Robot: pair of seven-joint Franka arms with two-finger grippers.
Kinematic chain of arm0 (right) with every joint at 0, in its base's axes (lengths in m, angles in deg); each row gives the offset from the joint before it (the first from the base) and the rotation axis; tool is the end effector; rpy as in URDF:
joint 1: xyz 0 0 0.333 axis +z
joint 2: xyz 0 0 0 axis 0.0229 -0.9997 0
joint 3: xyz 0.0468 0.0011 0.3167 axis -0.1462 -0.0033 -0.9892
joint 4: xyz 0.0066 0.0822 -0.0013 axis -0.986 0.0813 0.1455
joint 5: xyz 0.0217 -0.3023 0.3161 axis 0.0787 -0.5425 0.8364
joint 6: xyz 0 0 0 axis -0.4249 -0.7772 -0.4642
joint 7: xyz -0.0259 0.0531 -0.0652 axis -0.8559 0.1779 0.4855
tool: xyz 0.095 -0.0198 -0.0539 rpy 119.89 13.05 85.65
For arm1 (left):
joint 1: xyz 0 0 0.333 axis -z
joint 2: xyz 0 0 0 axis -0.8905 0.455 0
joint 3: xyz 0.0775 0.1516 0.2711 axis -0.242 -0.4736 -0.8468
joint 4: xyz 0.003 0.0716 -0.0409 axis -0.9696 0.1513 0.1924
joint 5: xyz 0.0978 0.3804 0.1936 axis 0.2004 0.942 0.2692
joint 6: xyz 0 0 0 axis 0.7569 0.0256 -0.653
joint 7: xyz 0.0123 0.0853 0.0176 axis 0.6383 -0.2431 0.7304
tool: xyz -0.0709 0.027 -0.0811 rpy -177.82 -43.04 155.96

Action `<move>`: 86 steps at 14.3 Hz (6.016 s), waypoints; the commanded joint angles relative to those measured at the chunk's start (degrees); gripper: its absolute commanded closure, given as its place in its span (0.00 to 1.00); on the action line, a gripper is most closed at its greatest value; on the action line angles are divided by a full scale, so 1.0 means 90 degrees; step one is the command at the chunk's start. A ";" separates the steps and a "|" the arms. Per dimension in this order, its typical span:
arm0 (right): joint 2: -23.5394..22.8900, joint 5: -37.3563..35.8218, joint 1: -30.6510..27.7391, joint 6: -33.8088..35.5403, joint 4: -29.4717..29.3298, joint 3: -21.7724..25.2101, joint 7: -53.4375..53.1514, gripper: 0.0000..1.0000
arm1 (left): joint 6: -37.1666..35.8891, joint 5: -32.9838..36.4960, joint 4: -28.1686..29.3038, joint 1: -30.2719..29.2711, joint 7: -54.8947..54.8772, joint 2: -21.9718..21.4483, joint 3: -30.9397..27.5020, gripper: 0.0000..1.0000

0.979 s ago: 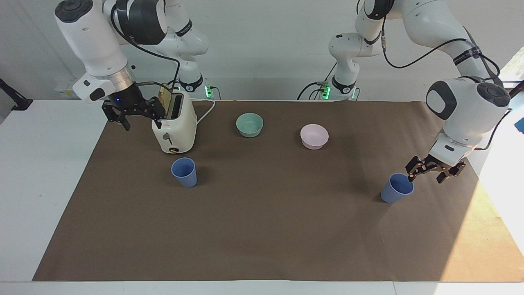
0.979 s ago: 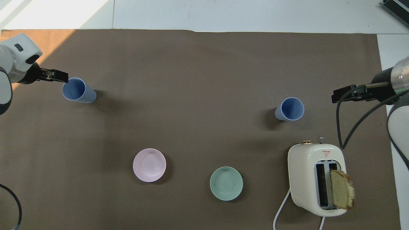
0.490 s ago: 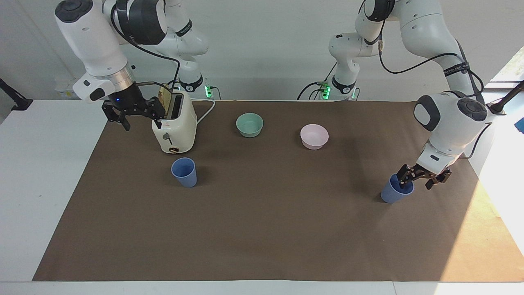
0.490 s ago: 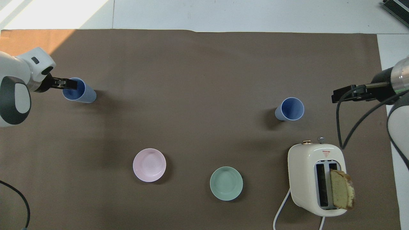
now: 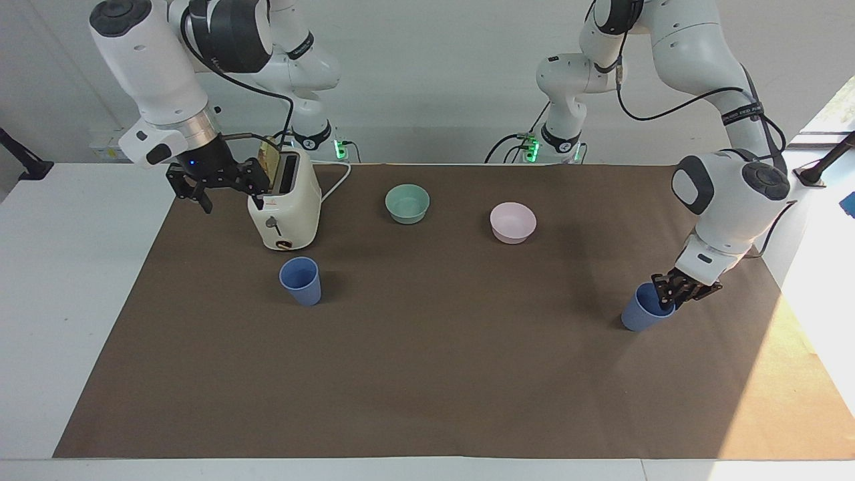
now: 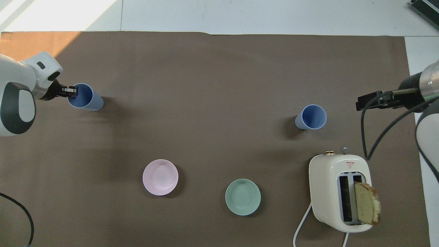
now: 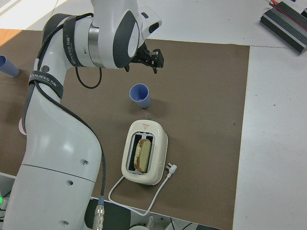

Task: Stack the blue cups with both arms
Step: 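Reach the left gripper to the blue cup farther from the toaster and grasp it, then carry the blue cup with the left gripper toward the table center, then release the cup with the left gripper while the right gripper reaches the other cup, then grasp the blue cup near the toaster with the right gripper and lift, then lower the held cup into the first blue cup with the right gripper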

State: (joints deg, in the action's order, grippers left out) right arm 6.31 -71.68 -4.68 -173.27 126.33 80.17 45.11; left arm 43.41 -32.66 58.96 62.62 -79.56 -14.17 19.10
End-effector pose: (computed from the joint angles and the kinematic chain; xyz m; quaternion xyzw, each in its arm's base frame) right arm 0.6217 0.0076 0.5848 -0.9995 -0.0216 -0.0179 0.0146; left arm 0.6901 0.0268 0.3649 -0.9967 0.0507 -0.0638 0.0012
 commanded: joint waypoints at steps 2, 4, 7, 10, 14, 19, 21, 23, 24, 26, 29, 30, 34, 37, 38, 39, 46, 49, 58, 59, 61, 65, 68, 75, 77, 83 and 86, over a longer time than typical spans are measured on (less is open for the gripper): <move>0.0057 0.0079 -0.0065 0.0009 0.0020 -0.0029 0.0122 0.00 | -0.0492 -0.0039 0.0065 0.0045 0.0086 -0.0539 0.0048 1.00; 0.0057 0.0079 -0.0065 0.0019 0.0020 -0.0029 0.0122 0.00 | -0.0795 -0.0039 0.0045 0.0229 0.0329 -0.0803 0.0068 1.00; 0.0057 0.0079 -0.0065 0.0019 0.0020 -0.0029 0.0122 0.00 | -0.1118 -0.0039 0.0064 0.0863 0.1274 -0.1039 0.0068 1.00; 0.0057 0.0079 -0.0065 0.0019 0.0020 -0.0029 0.0122 0.00 | -0.1109 -0.0039 0.0162 0.1624 0.2339 -0.1107 0.0068 1.00; 0.0057 0.0079 -0.0065 0.0019 0.0020 -0.0029 0.0122 0.00 | -0.0915 -0.0039 0.0444 0.2699 0.3911 -0.1049 0.0068 1.00; 0.0057 0.0079 -0.0065 0.0019 0.0020 -0.0029 0.0122 0.00 | -0.0806 -0.0030 0.0728 0.3258 0.5095 -0.1146 0.0078 1.00; 0.0057 0.0070 -0.0075 0.0019 0.0020 -0.0019 0.0122 0.00 | -0.0777 -0.0030 0.0728 0.3520 0.5533 -0.1088 0.0078 1.00; 0.0057 0.0060 -0.0065 -0.0010 0.0020 -0.0019 0.0103 0.00 | -0.0476 -0.0039 0.0835 0.3609 0.5779 -0.1058 0.0088 1.00; 0.0047 0.0060 -0.0065 -0.0069 0.0020 -0.0019 0.0093 0.00 | -0.0232 -0.0049 0.0933 0.3619 0.5886 -0.1039 0.0088 1.00; 0.0047 0.0118 -0.0065 -0.0108 0.0010 -0.0029 0.0160 0.00 | 0.0499 -0.0049 0.1002 0.3901 0.6654 -0.0738 0.0088 1.00; 0.0048 0.0099 0.0052 -0.0292 0.0107 -0.0058 0.0181 0.00 | 0.1049 -0.0049 0.0973 0.3922 0.6981 -0.0600 0.0088 0.45; 0.0047 0.0099 0.0052 -0.0487 0.0204 -0.0058 0.0171 0.00 | 0.1040 -0.0049 0.0963 0.3922 0.6913 -0.0599 0.0088 0.12; -0.0079 0.0118 0.0052 -0.0840 0.0721 -0.0058 0.0132 0.00 | 0.0903 0.0039 0.0856 0.3796 0.6233 -0.0638 0.0020 0.00; -0.0430 0.0128 0.0052 -0.1317 0.1141 -0.0058 0.0073 0.00 | -0.0099 0.0039 0.0641 0.3434 0.5188 -0.1047 -0.0020 0.00; -0.0518 0.0119 0.0052 -0.1609 0.1307 -0.0068 0.0083 0.00 | -0.0374 0.0039 0.0602 0.3289 0.4797 -0.1223 -0.0029 0.00; -0.0558 0.0128 0.0062 -0.1912 0.1492 -0.0058 0.0102 0.00 | -0.0599 0.0039 0.0572 0.3036 0.4436 -0.1437 -0.0029 0.00; -0.0978 0.0128 0.0121 -0.2558 0.2059 -0.0068 0.0103 0.00 | -0.2435 0.0039 -0.0549 0.1502 0.1857 -0.1820 -0.0029 0.00; -0.1163 0.0118 0.0121 -0.2783 0.2109 -0.0058 0.0102 0.00 | -0.2963 0.0039 -0.1086 0.1121 0.1357 -0.1781 -0.0029 0.00; -0.1408 0.0089 0.0160 -0.2980 0.1895 -0.0087 0.0698 1.00 | -0.4302 0.0039 -0.1967 0.0290 -0.0087 -0.1839 -0.0049 0.00; -0.1398 0.0109 0.0150 -0.2941 0.1846 -0.0097 0.0698 1.00 | -0.4312 0.0039 -0.1909 0.0280 -0.0157 -0.1917 -0.0049 0.00; -0.1340 0.0128 0.0160 -0.2426 0.1584 -0.0117 0.0679 1.00 | -0.4496 0.0039 -0.1830 0.0289 -0.0168 -0.1966 -0.0049 0.00; -0.1125 0.0148 0.0179 -0.1507 0.1027 -0.0214 0.0621 1.00 | -0.4498 0.0039 -0.1840 0.0289 -0.0119 -0.1967 -0.0049 0.00; -0.1173 0.0109 0.0247 -0.0824 0.0257 -0.0555 -0.0177 1.00 | -0.4478 0.0039 -0.1850 0.0289 -0.0119 -0.1967 -0.0049 0.00; -0.1671 0.0099 0.1749 -0.0274 -0.1424 -0.0615 -0.2841 1.00 | -0.4498 0.0039 -0.1850 0.0299 -0.0119 -0.1957 -0.0039 0.00; -0.1837 0.0254 0.2014 -0.0333 -0.1776 -0.0683 -0.3324 1.00 | -0.4507 0.0039 -0.1850 0.0299 -0.0119 -0.1966 -0.0039 0.00; -0.2217 0.0285 0.2941 -0.0829 -0.1777 -0.0722 -0.3666 1.00 | -0.4498 0.0039 -0.1850 0.0299 -0.0119 -0.1957 -0.0039 0.00; -0.2520 0.0265 0.3079 -0.1230 -0.1719 -0.0722 -0.3891 1.00 | -0.4507 0.0039 -0.1840 0.0299 -0.0119 -0.1957 -0.0039 0.00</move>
State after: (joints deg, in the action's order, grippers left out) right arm -13.93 -69.41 22.98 -182.71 112.20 73.88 11.36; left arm 3.80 -32.67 42.61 65.98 -79.95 -31.42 18.23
